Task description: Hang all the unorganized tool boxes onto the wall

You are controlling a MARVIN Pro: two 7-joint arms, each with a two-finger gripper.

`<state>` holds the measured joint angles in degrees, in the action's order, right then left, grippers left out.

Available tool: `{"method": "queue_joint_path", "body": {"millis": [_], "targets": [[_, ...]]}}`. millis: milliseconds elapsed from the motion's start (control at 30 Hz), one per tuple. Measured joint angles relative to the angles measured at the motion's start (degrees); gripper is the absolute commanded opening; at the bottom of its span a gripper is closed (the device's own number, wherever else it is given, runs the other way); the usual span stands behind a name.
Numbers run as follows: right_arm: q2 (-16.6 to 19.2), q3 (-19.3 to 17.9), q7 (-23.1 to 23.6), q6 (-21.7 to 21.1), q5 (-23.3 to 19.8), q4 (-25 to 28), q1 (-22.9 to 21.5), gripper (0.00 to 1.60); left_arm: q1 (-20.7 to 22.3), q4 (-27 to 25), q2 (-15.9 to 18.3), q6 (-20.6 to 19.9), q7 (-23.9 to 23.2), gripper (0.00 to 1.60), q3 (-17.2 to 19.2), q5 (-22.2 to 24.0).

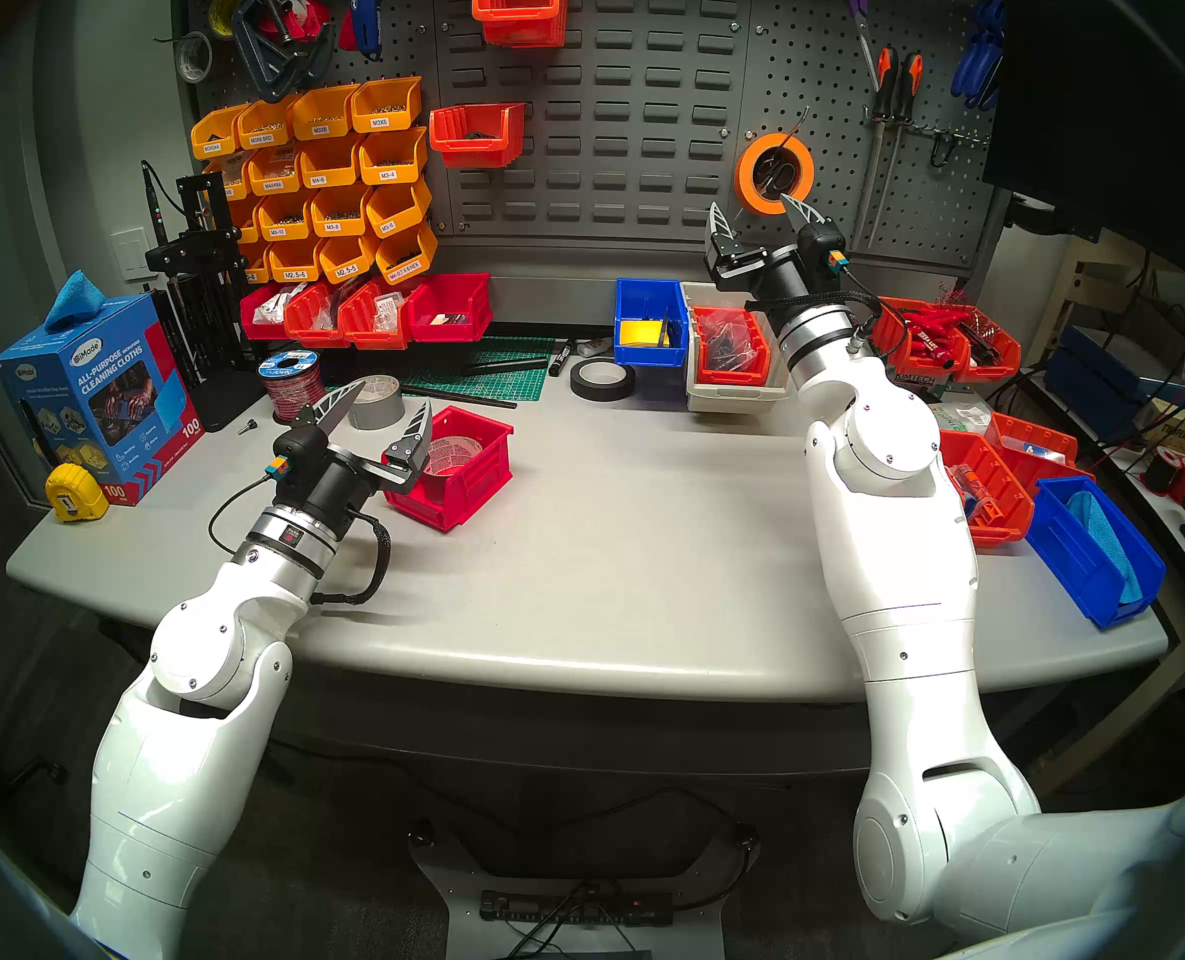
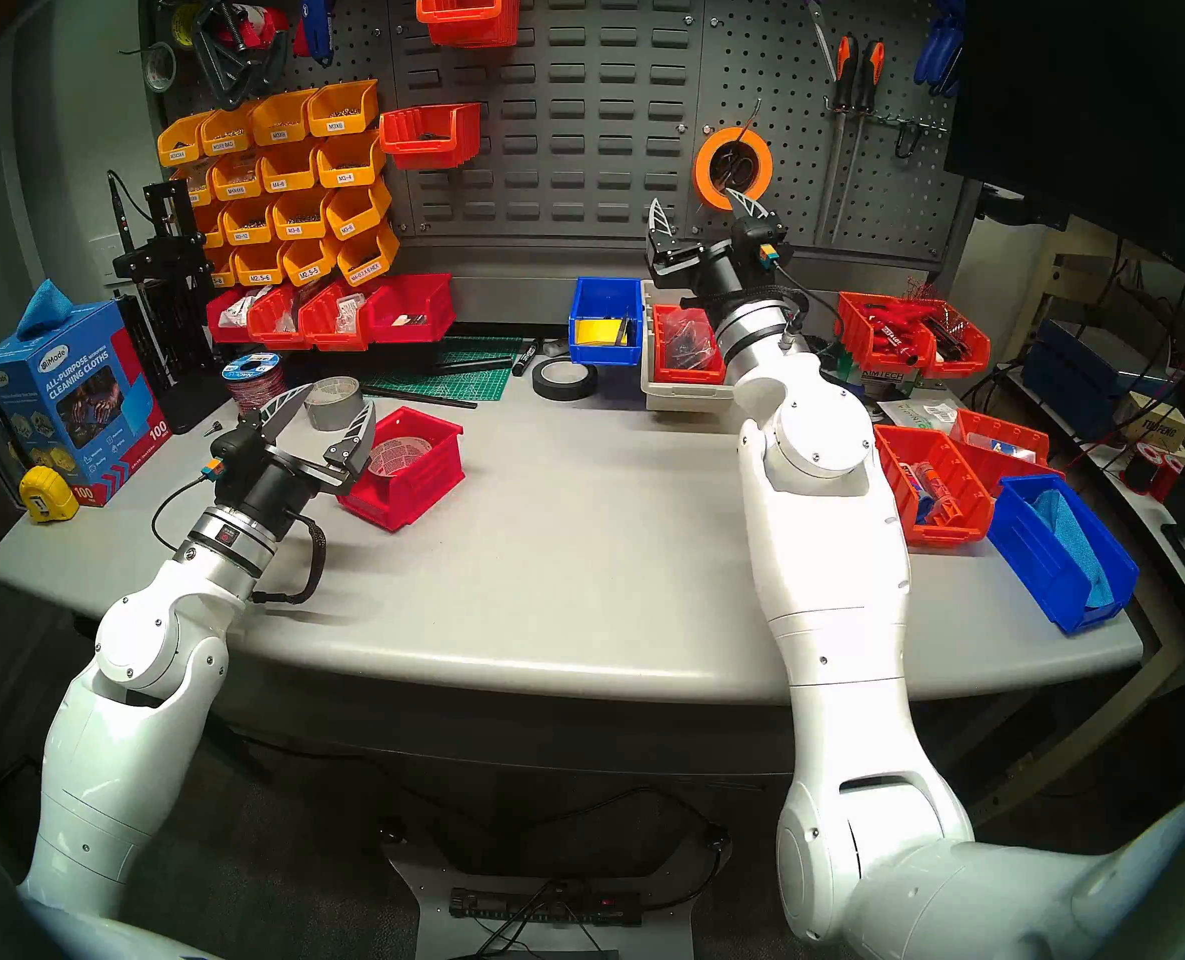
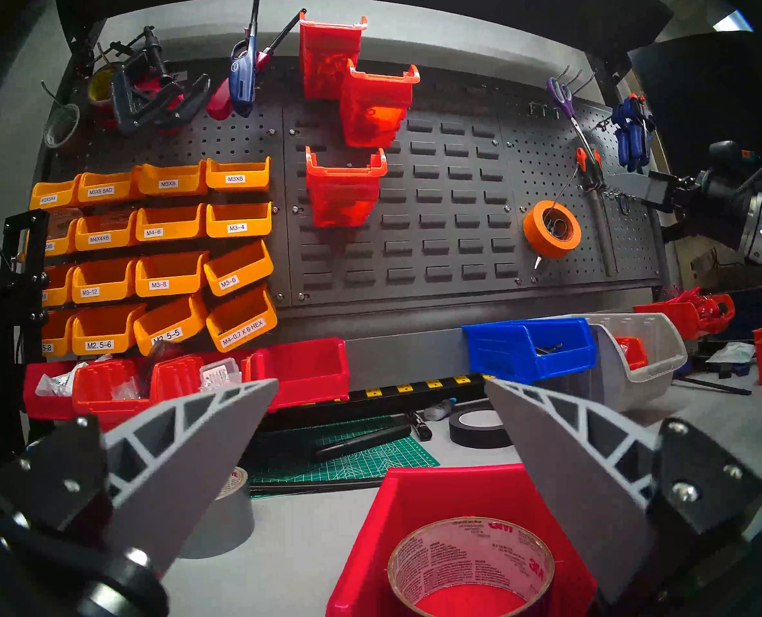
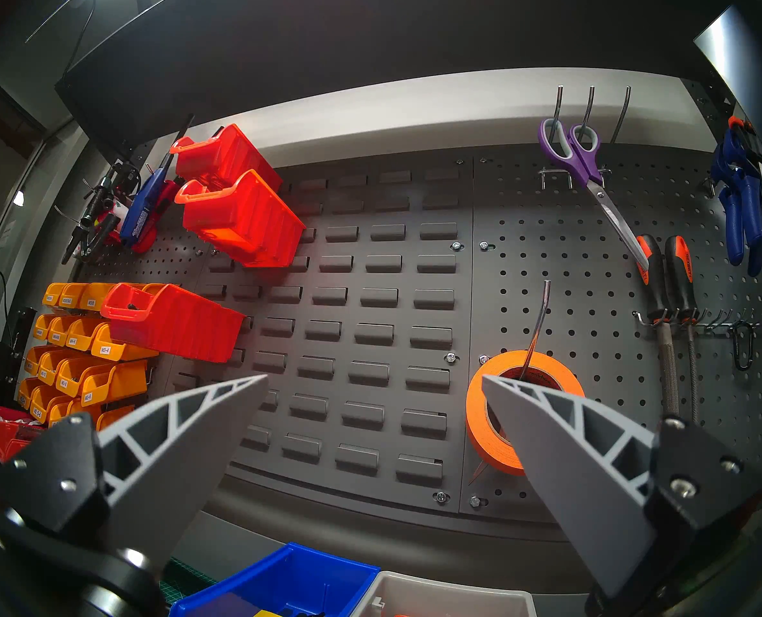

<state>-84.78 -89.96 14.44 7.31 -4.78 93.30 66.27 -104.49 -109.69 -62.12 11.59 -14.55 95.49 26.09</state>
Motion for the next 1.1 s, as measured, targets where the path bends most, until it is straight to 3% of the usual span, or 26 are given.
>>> {"method": "queue_joint_path", "body": {"millis": [233,500,700,1100], "targets": [[0.0,0.0,0.0,0.0,0.0,0.0,0.0,1.6,-0.72,-1.37,0.99,-3.82,-0.99,1.6,0.38,1.22],[0.0,0.0,0.0,0.0,0.0,0.0,0.0,1.6,0.51,-1.79,0.19,-9.03,-0.04,1.6,1.74,5.98],[0.0,0.0,0.0,0.0,0.0,0.0,0.0,1.6,1.2,-1.18,0.9,-11.1,-0.19,1.6,2.64,7.02],[0.0,0.0,0.0,0.0,0.0,0.0,0.0,1.6,-0.31,0.11,3.87,-13.07,-4.95,1.6,4.02,7.61]]}}
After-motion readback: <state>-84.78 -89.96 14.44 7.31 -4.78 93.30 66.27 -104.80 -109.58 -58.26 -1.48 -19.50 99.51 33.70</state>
